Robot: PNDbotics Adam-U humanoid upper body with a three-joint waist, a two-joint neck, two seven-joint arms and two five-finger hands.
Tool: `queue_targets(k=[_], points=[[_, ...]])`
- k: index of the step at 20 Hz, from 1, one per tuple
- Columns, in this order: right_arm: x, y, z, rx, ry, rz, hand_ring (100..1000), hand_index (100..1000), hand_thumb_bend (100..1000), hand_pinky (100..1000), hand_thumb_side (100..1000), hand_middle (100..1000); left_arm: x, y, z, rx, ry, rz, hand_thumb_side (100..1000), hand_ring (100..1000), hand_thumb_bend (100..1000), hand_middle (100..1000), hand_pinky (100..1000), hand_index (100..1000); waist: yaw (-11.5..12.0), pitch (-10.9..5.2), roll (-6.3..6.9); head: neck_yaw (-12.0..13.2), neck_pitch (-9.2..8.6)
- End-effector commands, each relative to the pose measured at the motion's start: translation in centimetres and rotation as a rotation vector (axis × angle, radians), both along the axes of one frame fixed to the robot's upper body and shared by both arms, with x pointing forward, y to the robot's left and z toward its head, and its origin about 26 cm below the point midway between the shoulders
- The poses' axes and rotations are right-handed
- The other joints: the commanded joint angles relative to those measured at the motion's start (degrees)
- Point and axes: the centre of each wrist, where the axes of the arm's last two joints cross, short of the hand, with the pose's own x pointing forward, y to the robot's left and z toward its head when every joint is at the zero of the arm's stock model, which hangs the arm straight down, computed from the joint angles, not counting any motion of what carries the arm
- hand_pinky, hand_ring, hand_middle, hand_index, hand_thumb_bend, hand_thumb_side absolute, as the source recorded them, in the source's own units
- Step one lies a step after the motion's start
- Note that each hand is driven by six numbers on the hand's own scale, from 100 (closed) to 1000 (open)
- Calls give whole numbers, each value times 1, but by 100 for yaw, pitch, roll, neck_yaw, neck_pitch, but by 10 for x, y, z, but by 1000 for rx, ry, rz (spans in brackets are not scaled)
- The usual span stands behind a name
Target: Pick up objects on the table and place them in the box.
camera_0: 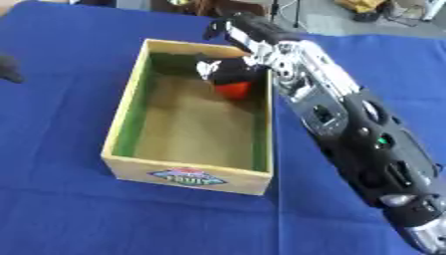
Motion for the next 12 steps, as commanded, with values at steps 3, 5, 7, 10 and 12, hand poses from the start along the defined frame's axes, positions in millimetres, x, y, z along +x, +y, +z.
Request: queue_targets(k=[3, 5, 7, 10, 12], points=[[-19, -35, 51, 90, -170, -1, 820, 845, 100, 722, 593, 818, -4, 4, 3, 5, -11, 22, 905, 547, 100, 641, 492, 848, -120, -200, 112, 145, -17], [-27, -57, 63, 135, -234, -10, 819, 845, 100, 722, 586, 819, -4, 5, 3, 6, -11, 25, 905, 547, 100, 641, 492, 848, -133, -199, 120, 166, -5], [-37, -72, 70, 173, -285, -13, 818, 845, 101, 721, 579, 818, -4, 5, 3, 6, -11, 28, 905, 547, 100, 641, 491, 848, -146, -197, 127, 184, 1], [-52, -88, 75, 232, -347, -12, 817, 846, 100, 720, 574, 818, -4, 6, 2, 4, -9, 33, 905, 546, 100, 641, 491, 848, -173, -189, 148, 215, 5], [-62, -95, 78, 267, -380, -7, 816, 846, 100, 719, 573, 817, -4, 6, 2, 3, -8, 36, 905, 546, 100, 640, 491, 847, -195, -185, 162, 235, 10]])
